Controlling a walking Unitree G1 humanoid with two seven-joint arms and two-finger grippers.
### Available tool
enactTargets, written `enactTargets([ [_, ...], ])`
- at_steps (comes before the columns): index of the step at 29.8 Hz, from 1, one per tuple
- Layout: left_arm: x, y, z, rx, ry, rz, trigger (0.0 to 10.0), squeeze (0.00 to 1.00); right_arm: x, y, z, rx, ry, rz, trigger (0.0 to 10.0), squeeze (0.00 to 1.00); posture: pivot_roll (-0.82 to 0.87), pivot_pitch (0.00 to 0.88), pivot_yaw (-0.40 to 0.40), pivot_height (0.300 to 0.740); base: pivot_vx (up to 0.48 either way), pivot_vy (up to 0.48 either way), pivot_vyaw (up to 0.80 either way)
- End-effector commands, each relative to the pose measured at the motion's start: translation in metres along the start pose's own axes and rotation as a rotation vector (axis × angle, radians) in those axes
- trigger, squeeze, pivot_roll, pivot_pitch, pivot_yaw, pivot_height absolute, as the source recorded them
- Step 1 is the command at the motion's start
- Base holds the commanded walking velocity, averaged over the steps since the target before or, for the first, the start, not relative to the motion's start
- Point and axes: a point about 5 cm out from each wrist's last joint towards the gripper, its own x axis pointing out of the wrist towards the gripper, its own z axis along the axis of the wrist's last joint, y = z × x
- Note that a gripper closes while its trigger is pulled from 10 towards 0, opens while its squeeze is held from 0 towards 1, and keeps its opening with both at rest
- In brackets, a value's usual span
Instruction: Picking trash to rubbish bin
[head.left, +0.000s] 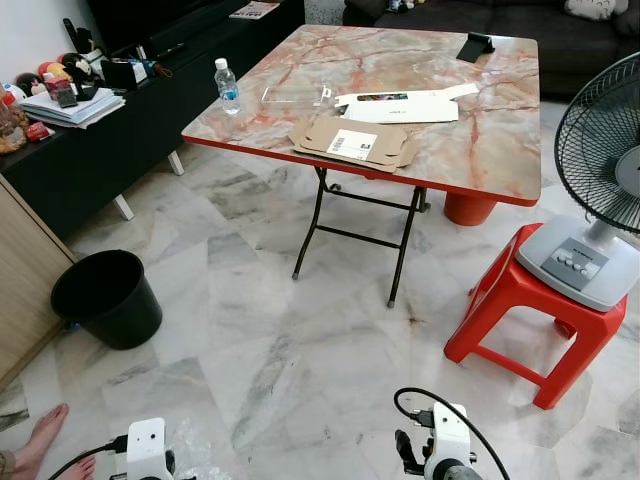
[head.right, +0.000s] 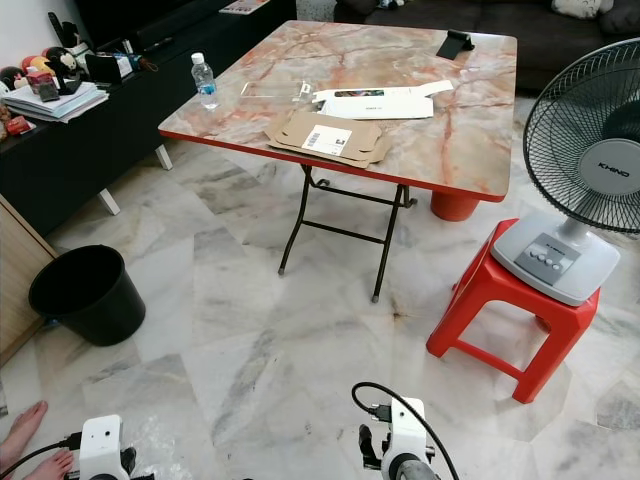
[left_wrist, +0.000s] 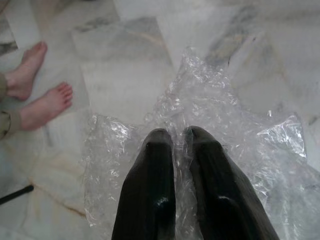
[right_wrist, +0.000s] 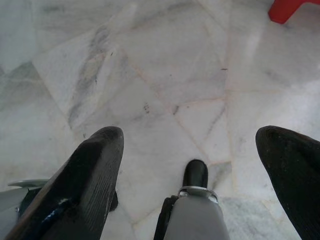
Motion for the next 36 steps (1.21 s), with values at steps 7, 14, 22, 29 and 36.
enactTargets([
  [7, 0.0, -0.003, -0.006, 0.037, 0.063, -0.019, 10.0, 0.0, 0.0, 0.001, 0.0, -0.007, 0.013, 0.002, 10.0, 0.0, 0.01, 0.031, 0.056, 0.74, 0.234, 0.0, 0.32],
  [14, 0.002, -0.01, -0.003, 0.048, 0.06, -0.038, 10.0, 0.0, 0.002, 0.003, 0.005, 0.006, -0.003, 0.005, 10.0, 0.0, 0.0, 0.009, 0.057, 0.74, 0.0, 0.0, 0.0],
  [22, 0.002, -0.013, -0.003, 0.029, 0.064, -0.035, 10.0, 0.0, 0.002, 0.001, 0.006, -0.054, -0.002, -0.001, 10.0, 0.0, 0.0, 0.0, 0.043, 0.74, 0.091, 0.0, 0.0],
  [29, 0.002, -0.013, -0.004, 0.031, 0.073, -0.033, 10.0, 0.0, 0.001, -0.002, 0.006, -0.016, -0.005, -0.012, 10.0, 0.0, -0.01, 0.0, 0.045, 0.74, 0.265, 0.0, 0.45],
  [36, 0.003, -0.015, -0.001, 0.031, 0.064, -0.037, 10.0, 0.0, 0.001, -0.004, 0.006, -0.03, 0.003, -0.015, 10.0, 0.0, -0.01, 0.0, 0.042, 0.74, 0.268, 0.0, 0.0],
])
